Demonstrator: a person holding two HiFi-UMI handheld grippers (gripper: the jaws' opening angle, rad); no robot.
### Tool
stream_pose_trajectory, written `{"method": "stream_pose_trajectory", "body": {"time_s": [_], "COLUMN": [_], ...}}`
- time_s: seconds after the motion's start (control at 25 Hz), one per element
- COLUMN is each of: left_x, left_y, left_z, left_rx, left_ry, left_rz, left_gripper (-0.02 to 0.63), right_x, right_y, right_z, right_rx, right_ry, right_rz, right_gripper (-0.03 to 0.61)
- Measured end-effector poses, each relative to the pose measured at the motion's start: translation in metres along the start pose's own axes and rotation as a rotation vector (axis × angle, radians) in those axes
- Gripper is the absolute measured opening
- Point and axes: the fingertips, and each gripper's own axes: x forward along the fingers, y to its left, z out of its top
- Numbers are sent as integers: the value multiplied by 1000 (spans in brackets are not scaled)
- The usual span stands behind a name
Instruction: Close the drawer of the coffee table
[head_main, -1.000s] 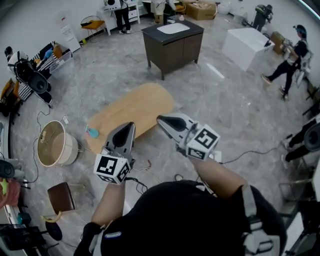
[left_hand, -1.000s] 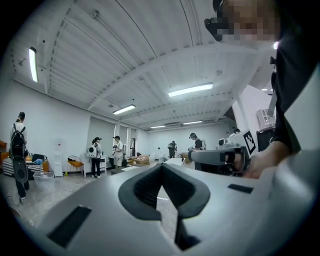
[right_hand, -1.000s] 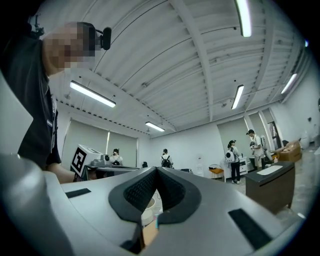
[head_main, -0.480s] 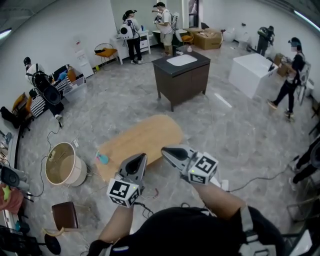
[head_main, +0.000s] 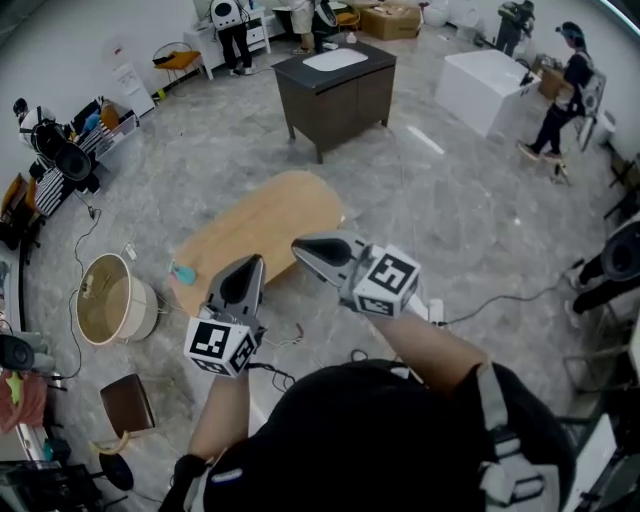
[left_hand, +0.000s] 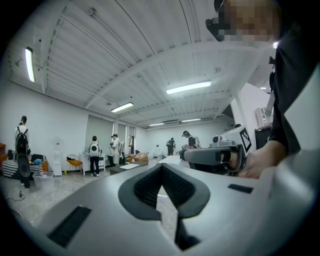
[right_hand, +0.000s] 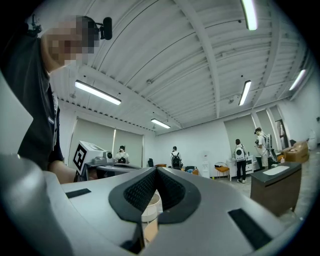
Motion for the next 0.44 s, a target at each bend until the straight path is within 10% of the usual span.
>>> {"method": "stream_pose_trajectory", "body": {"time_s": [0.44], "left_x": [9], "left_y": [-7], "left_z": [-12], "left_rx": [-14], "left_ry": [22], "left_rz": [-13], "left_gripper": [6], "right_x": [-6], "right_y": [-1], "right_z": [-13], "right_rx": [12], "right_ry": [17], "right_rz": [5], "right_gripper": [9]}}
